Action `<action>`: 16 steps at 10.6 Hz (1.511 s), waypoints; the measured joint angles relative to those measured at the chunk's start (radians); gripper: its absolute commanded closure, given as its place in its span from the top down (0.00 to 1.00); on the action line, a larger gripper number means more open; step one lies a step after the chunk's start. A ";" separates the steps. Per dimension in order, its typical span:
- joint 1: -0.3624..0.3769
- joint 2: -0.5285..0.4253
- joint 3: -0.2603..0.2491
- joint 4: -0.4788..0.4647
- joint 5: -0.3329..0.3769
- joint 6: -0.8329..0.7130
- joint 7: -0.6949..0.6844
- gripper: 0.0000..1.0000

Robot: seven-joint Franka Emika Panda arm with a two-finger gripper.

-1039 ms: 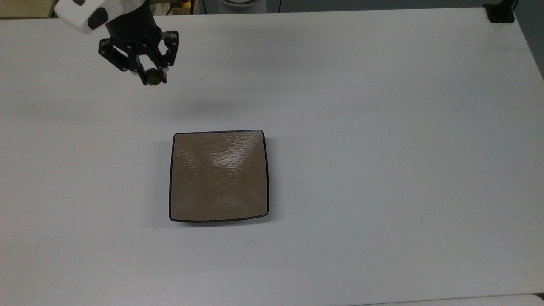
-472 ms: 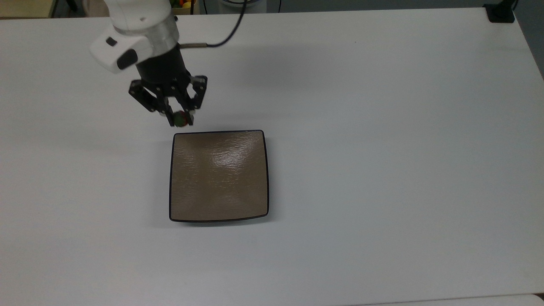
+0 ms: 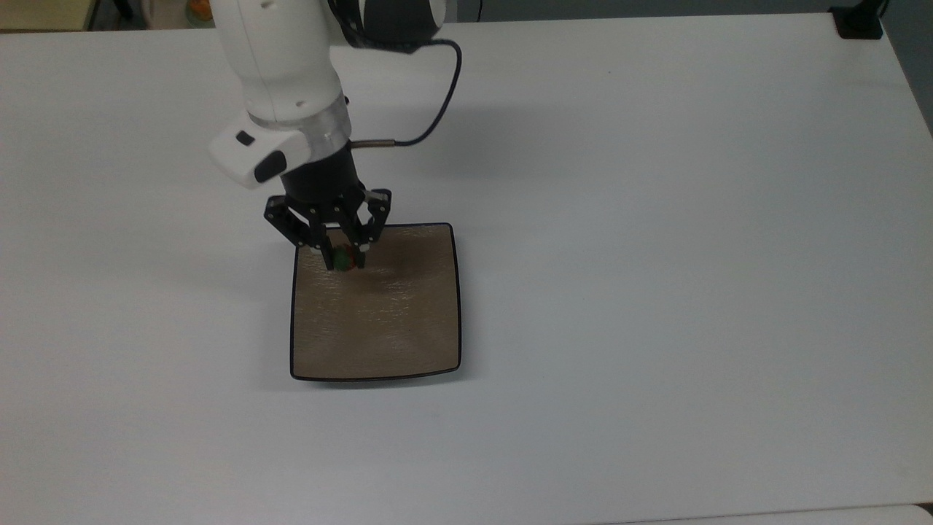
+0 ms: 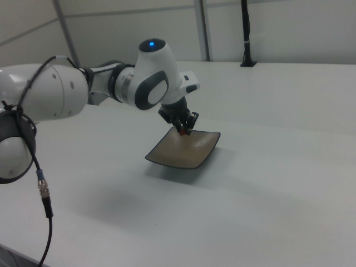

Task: Strawberries on a ceramic plate
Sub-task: 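Lower the strawberry onto the plate and open the gripper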

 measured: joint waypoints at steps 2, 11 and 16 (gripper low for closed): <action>0.001 0.043 0.018 -0.001 0.000 0.054 0.001 0.27; 0.030 0.138 0.030 -0.006 0.000 0.156 0.002 1.00; 0.030 0.124 0.030 -0.004 -0.001 0.149 0.001 1.00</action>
